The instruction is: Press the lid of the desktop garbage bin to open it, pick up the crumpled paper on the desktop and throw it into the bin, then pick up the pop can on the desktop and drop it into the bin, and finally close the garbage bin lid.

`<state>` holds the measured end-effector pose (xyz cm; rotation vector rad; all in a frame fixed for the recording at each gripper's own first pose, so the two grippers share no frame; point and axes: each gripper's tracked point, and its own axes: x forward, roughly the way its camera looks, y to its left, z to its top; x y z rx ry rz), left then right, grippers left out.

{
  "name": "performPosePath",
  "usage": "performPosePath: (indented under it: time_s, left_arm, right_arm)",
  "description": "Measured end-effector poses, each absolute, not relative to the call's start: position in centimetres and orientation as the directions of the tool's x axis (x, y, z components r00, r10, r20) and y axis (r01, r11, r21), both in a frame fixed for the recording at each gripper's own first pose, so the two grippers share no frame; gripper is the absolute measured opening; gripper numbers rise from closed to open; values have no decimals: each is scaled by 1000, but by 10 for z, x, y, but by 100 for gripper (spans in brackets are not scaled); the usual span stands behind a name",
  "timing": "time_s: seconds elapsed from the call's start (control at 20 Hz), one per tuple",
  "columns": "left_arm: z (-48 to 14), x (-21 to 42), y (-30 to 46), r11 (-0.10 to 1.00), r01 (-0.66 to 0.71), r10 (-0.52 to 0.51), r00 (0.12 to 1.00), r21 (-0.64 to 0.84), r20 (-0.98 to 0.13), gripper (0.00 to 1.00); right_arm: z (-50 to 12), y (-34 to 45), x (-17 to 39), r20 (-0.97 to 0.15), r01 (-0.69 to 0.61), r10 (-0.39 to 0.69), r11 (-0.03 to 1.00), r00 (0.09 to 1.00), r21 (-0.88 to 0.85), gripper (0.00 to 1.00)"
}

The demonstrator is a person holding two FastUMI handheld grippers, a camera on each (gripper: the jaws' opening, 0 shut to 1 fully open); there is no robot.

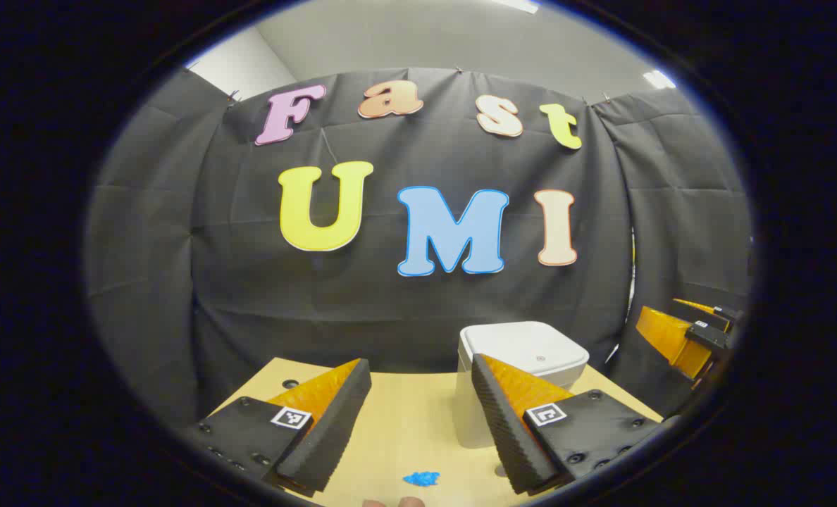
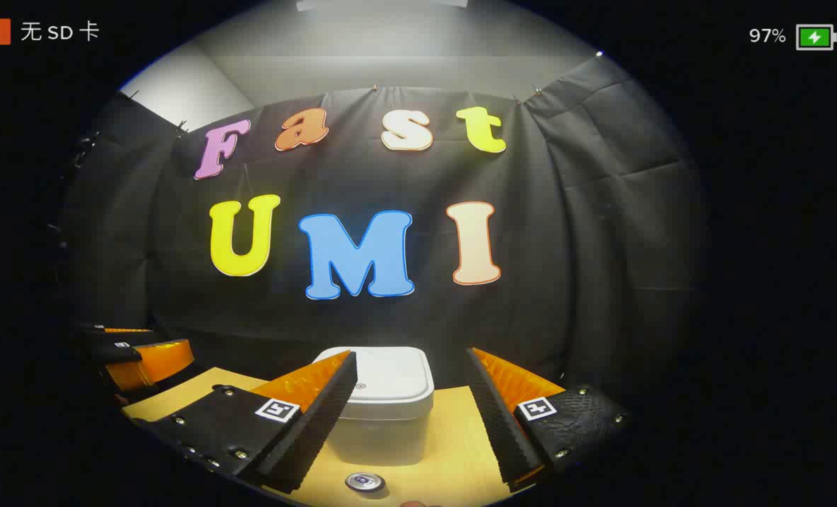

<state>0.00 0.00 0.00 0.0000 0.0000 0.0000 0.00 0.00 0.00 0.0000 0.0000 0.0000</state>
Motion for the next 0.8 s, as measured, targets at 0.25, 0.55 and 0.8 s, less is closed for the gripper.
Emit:
performPosePath:
  time_s: [0.25, 0.55, 0.8]
  left_arm:
    - [-1, -2, -1, 1000, -12, 12, 1000, -18, -15, 95]
    - [-11, 3, -2, 999, -19, 18, 999, -26, -41, 95]
    - [4, 19, -20, 1000, 11, -11, 1000, 23, -10, 95]
  right_arm:
    - [-7, 3, 4, -22, -15, 15, 1000, 1000, -26, 97]
    - [-16, 17, 13, -49, -62, 61, 997, 997, -36, 97]
    - [-12, 23, 27, -53, -76, 74, 997, 996, -28, 97]
